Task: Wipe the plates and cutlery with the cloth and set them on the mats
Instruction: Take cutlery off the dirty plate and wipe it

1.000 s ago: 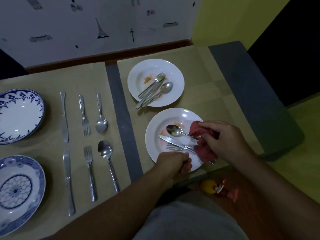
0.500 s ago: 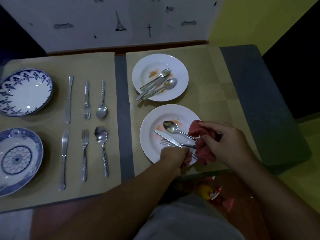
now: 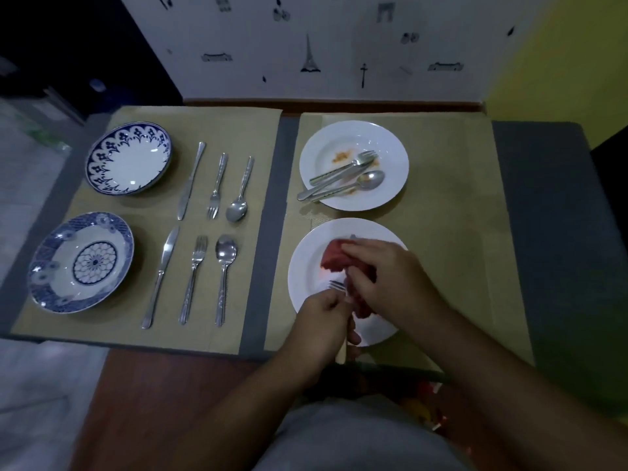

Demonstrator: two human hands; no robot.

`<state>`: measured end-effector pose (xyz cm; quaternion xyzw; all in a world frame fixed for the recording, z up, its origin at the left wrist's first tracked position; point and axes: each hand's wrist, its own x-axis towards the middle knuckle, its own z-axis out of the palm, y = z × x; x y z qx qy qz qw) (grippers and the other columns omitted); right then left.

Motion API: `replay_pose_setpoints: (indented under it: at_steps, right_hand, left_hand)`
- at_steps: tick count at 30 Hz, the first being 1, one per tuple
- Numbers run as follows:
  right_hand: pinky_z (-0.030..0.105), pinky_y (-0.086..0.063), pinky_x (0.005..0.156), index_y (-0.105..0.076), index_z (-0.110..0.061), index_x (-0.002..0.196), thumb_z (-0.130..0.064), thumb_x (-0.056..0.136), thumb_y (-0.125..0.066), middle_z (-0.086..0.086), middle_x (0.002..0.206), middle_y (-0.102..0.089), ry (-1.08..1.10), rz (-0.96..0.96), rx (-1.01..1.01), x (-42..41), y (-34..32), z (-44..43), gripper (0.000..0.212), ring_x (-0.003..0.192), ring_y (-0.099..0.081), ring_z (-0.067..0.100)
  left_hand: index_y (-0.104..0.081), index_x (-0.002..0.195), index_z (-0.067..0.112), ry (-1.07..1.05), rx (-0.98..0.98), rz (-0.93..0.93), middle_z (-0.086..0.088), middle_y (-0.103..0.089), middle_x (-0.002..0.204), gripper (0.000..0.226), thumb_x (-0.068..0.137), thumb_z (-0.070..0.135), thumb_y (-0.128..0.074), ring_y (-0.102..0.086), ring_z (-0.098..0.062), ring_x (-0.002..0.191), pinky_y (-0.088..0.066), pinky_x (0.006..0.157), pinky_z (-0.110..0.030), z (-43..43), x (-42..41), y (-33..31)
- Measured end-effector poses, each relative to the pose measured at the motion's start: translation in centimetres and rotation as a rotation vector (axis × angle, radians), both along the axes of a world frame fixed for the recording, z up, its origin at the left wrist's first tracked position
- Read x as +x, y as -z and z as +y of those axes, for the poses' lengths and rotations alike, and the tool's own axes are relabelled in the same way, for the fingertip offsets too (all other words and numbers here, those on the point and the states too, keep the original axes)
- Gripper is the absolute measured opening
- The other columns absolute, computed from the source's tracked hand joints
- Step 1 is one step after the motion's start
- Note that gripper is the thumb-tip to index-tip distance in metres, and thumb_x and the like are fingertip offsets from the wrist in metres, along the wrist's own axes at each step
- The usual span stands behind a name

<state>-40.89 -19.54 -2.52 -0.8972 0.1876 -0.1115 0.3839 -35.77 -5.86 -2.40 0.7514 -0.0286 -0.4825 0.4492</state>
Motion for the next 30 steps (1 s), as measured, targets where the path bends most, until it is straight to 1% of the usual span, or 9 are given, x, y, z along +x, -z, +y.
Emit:
replay_pose_setpoints:
  at_steps: [3, 6, 8, 11, 14, 16, 20, 26, 30]
  right_hand:
    - [0.031, -0.030, 0.113, -0.044, -0.022, 0.143, -0.020, 0.082, -0.062, -0.002, 0.146, -0.046, -0.216, 0.209, -0.014, 0.2, 2.1, 0.6, 0.064, 0.135, -0.039, 0.017]
    - [0.043, -0.033, 0.110, -0.037, -0.025, 0.145, -0.016, 0.081, -0.067, -0.002, 0.147, -0.042, -0.385, 0.247, -0.157, 0.1, 3.9, 0.8, 0.072, 0.134, -0.037, 0.022]
    - [0.041, -0.036, 0.107, -0.044, -0.027, 0.140, -0.015, 0.085, -0.063, -0.004, 0.142, -0.048, -0.436, 0.201, -0.219, 0.6, 3.8, 0.7, 0.059, 0.128, -0.043, 0.021]
    - [0.022, -0.029, 0.105, -0.057, -0.030, 0.128, -0.026, 0.091, -0.050, -0.009, 0.133, -0.056, -0.341, 0.142, -0.287, 1.9, 2.0, 0.2, 0.038, 0.121, -0.046, 0.011]
    - [0.028, -0.035, 0.104, -0.060, -0.025, 0.125, -0.026, 0.085, -0.041, -0.003, 0.130, -0.059, -0.195, 0.115, -0.324, 2.4, 0.7, 1.1, 0.044, 0.118, -0.049, 0.014]
    - [0.036, -0.036, 0.107, -0.055, -0.025, 0.132, -0.022, 0.089, -0.049, -0.003, 0.137, -0.053, -0.267, 0.145, -0.330, 2.2, 0.6, 3.5, 0.043, 0.126, -0.046, 0.018]
    - [0.029, -0.034, 0.107, -0.053, -0.030, 0.134, -0.031, 0.088, -0.056, -0.008, 0.139, -0.051, -0.200, 0.205, -0.305, 2.7, 1.0, 4.4, 0.046, 0.127, -0.044, 0.013]
    - [0.036, -0.049, 0.086, -0.055, -0.035, 0.129, -0.021, 0.083, -0.068, -0.007, 0.116, -0.063, 0.080, 0.308, -0.413, 3.0, 1.2, 0.7, 0.050, 0.107, -0.049, 0.018]
    - [0.021, -0.043, 0.091, -0.055, -0.026, 0.132, -0.007, 0.087, -0.061, -0.001, 0.116, -0.053, 0.094, 0.187, -0.271, 2.6, -0.5, 1.1, 0.050, 0.106, -0.045, 0.010]
  left_hand:
    - [-0.069, 0.085, 0.015, -0.071, -0.005, 0.016, 0.001, -0.062, 0.060, 0.037, 0.107, 0.024, -0.042, -0.059, -0.013, 0.056, -0.048, 0.050, -0.021, 0.7, 1.2, -0.2]
    - [-0.067, 0.084, 0.015, -0.070, -0.010, 0.019, 0.003, -0.059, 0.058, 0.037, 0.108, 0.027, -0.041, -0.055, -0.011, 0.053, -0.044, 0.047, -0.020, 1.9, 2.4, 0.4]
    - [-0.066, 0.082, 0.015, -0.028, -0.031, 0.017, 0.002, -0.058, 0.060, 0.037, 0.107, 0.027, -0.043, -0.053, -0.010, 0.050, -0.043, 0.047, -0.021, 2.6, 3.1, 0.7]
    - [-0.071, 0.084, 0.016, 0.003, -0.063, 0.041, 0.005, -0.058, 0.059, 0.035, 0.106, 0.027, -0.046, -0.050, -0.008, 0.049, -0.039, 0.044, -0.019, 3.6, 4.5, 0.7]
    - [-0.075, 0.089, 0.015, -0.006, -0.090, 0.104, 0.004, -0.056, 0.060, 0.033, 0.105, 0.026, -0.048, -0.048, -0.010, 0.051, -0.037, 0.043, -0.020, 4.2, 6.3, 0.8]
    - [-0.072, 0.080, 0.016, -0.006, -0.126, 0.154, 0.001, -0.055, 0.060, 0.036, 0.105, 0.025, -0.049, -0.046, -0.010, 0.049, -0.035, 0.044, -0.022, 4.5, 7.4, 0.9]
    - [-0.074, 0.085, 0.012, 0.059, -0.153, 0.181, 0.003, -0.054, 0.057, 0.035, 0.105, 0.024, -0.048, -0.043, -0.009, 0.046, -0.034, 0.044, -0.020, 5.7, 9.0, 1.1]
    - [-0.076, 0.094, 0.009, 0.065, -0.122, 0.321, -0.001, -0.064, 0.069, 0.018, 0.097, 0.016, -0.060, -0.049, -0.012, 0.053, -0.038, 0.043, -0.022, 6.4, 9.8, 1.1]
    - [-0.076, 0.098, 0.006, 0.045, -0.076, 0.320, -0.008, -0.072, 0.078, 0.014, 0.096, 0.012, -0.064, -0.064, -0.013, 0.065, -0.053, 0.057, -0.024, 5.6, 9.9, 1.3]
